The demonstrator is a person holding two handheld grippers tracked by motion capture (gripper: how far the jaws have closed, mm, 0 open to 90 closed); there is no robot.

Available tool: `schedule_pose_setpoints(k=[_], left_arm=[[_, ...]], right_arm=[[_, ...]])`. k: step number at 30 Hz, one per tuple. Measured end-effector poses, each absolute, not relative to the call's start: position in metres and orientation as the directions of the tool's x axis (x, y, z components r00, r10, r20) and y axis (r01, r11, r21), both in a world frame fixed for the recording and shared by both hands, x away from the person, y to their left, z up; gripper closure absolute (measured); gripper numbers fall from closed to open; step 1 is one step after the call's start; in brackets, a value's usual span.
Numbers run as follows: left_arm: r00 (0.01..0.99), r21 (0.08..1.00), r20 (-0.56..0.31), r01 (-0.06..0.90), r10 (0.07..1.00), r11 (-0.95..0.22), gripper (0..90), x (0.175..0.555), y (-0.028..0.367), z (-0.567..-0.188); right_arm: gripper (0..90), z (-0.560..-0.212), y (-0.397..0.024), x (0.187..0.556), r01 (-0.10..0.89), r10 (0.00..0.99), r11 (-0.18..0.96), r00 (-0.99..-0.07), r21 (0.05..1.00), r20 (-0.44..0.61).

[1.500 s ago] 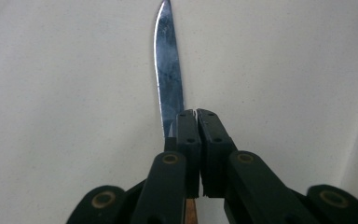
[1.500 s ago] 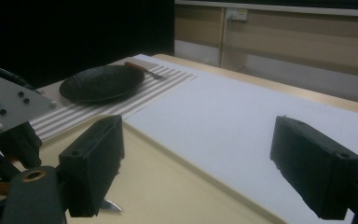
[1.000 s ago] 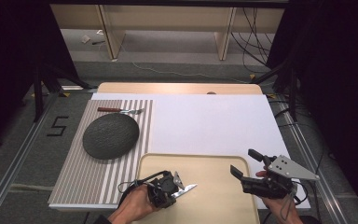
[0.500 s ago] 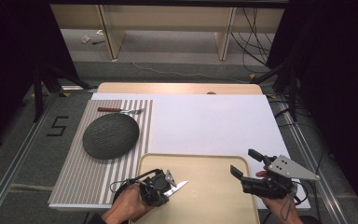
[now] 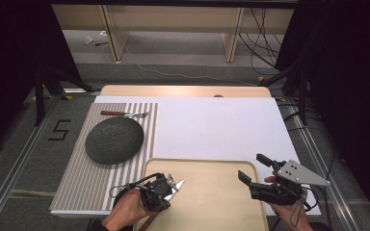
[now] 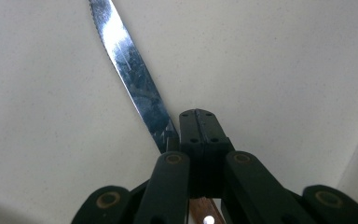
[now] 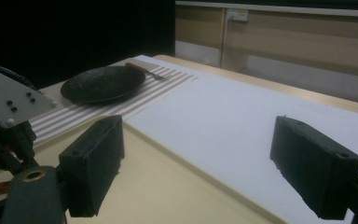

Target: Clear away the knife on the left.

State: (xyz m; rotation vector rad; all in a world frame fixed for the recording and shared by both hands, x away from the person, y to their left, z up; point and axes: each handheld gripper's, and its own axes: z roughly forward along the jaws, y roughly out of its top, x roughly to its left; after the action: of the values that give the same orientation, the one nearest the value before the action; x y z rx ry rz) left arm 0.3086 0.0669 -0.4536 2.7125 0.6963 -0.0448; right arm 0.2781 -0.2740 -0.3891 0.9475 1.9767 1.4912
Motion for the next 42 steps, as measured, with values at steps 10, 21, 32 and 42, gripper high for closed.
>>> schedule_pose_setpoints(k=[10,21,32,42], left_arm=[[0.868,0.309,-0.114,0.494,0.484,-0.813,89.5,0.310,0.079,-0.451],[0.857,0.306,-0.118,0.512,0.501,-0.803,89.5,0.310,0.090,-0.449],[0.841,0.304,-0.119,0.536,0.527,-0.787,89.5,0.310,0.105,-0.448],[0.840,0.338,-0.146,0.539,0.523,-0.771,89.6,0.306,0.107,-0.444]], right_arm=[[18.4,-0.389,-0.274,0.278,0.237,0.767,0.164,-0.641,0.958,0.028],[18.4,-0.389,-0.274,0.278,0.237,0.766,0.164,-0.642,0.958,0.027],[18.4,-0.389,-0.274,0.278,0.238,0.766,0.165,-0.642,0.957,0.027],[18.4,-0.389,-0.273,0.278,0.238,0.767,0.164,-0.641,0.957,0.028]])
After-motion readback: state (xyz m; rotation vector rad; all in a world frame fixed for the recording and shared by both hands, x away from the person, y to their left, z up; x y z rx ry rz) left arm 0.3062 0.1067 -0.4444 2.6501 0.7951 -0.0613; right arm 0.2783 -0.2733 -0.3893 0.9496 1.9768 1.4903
